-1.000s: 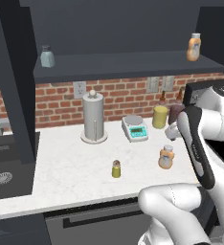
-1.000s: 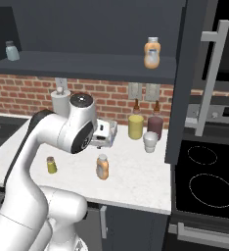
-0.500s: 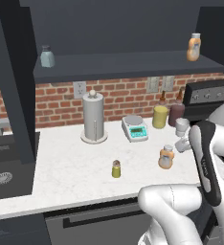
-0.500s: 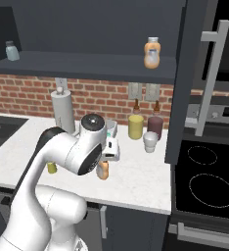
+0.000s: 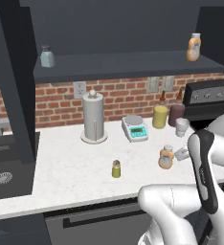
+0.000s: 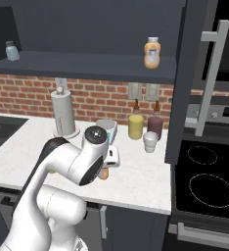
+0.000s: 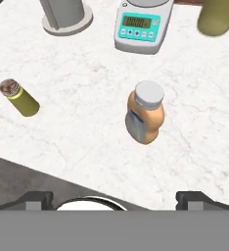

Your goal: Put the shaker and condiment bottle from the counter next to their counterparts in the cabinet.

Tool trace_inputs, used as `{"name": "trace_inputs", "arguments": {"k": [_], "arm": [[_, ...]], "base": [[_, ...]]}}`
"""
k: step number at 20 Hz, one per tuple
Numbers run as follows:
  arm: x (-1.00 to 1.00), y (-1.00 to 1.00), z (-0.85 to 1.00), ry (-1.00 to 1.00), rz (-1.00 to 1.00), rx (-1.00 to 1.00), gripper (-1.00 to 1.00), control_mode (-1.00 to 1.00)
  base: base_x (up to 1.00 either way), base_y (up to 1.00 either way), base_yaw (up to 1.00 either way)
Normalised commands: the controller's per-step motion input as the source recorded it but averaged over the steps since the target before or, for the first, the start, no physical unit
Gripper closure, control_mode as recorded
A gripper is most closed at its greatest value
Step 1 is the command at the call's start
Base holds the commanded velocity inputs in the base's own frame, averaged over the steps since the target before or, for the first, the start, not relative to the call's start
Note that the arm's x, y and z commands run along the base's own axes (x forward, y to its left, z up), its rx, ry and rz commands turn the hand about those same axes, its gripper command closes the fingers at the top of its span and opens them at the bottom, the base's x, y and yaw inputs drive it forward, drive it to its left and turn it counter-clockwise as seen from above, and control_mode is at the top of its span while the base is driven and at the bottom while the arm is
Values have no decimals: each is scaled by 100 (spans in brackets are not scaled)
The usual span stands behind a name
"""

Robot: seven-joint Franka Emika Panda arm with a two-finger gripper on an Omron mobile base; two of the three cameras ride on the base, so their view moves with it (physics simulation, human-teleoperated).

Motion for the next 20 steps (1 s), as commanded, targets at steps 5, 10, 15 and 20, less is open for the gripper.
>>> {"name": "trace_inputs", "arguments": {"k": [5,10,15,20], "arm": [[0,0,-14,0,9,0,-100,-100],[17,0,-5,0,0,0,-100,-100],[23,0,0,0,0,0,-100,-100],[14,0,-6,0,4,0,-100,-100]], "base": [[0,0,0],[0,0,0],[0,0,0],[0,0,0]]}}
